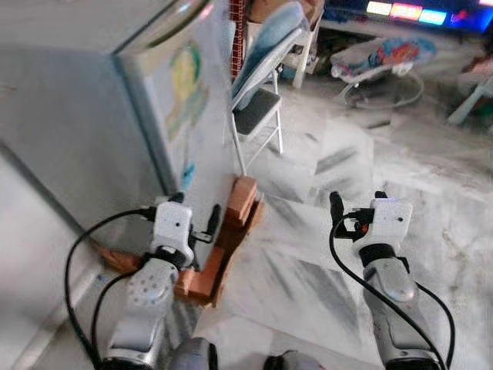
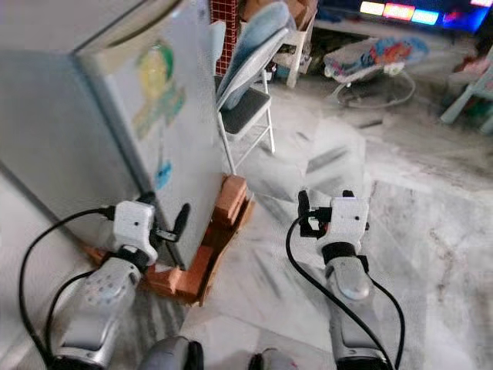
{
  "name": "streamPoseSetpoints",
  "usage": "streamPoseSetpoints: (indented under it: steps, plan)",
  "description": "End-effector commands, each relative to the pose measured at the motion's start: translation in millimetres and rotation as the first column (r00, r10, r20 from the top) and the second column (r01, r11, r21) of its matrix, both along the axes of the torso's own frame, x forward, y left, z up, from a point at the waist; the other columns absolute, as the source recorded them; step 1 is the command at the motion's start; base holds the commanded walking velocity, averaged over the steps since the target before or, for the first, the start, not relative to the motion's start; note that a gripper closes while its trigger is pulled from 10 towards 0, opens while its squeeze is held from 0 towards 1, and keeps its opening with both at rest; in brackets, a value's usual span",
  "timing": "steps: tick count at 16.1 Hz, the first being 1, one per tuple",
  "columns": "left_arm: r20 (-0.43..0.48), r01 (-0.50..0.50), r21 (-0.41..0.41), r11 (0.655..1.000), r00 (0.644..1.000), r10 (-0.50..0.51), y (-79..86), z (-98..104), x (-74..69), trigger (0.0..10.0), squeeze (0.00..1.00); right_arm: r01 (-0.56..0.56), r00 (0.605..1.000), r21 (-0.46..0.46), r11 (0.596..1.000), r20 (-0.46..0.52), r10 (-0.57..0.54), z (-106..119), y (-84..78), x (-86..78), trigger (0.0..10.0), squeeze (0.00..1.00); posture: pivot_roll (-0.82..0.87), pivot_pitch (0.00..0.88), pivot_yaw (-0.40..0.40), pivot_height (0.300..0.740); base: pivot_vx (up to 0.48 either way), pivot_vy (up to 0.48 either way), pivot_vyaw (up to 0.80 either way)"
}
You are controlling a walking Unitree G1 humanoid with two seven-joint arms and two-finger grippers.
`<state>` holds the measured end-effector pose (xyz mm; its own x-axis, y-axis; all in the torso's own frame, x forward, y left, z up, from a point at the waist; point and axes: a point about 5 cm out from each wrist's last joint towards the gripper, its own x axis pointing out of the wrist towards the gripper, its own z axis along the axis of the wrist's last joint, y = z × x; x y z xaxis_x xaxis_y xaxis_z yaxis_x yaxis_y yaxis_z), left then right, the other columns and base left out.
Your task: Restocking fridge
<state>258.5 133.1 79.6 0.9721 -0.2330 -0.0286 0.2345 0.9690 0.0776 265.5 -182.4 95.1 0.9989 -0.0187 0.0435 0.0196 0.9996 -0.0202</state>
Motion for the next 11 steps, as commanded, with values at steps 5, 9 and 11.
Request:
streamPoseSetpoints:
  steps: [5, 9, 11]
  plan:
    - [0.006, -0.062, 0.033, 0.998, 0.998, 0.062, 9.9, -1.1, 6.0, 10.0, 0.00, -0.023, 0.996, -0.031, 0.999, -0.082, 0.021, -14.8, -2.3, -16.3, 10.0, 0.00, 0.11, 0.103, -0.047, 0.740, 0.000, 0.000, 0.00]
    - [0.045, -0.082, 0.041, 0.996, 0.996, 0.080, 17.5, 12.0, 25.2, 10.0, 0.00, -0.021, 0.993, -0.021, 1.000, -0.114, 0.018, -20.6, 0.8, -25.3, 10.0, 0.00, 0.09, 0.110, -0.036, 0.740, 0.000, 0.000, 0.00]
    - [0.043, -0.088, 0.038, 0.995, 0.995, 0.087, 18.6, 12.0, 28.2, 10.0, 0.00, -0.018, 0.993, -0.020, 1.000, -0.114, 0.015, -20.3, 0.9, -25.3, 10.0, 0.00, 0.09, 0.110, -0.036, 0.740, 0.000, 0.000, 0.00]
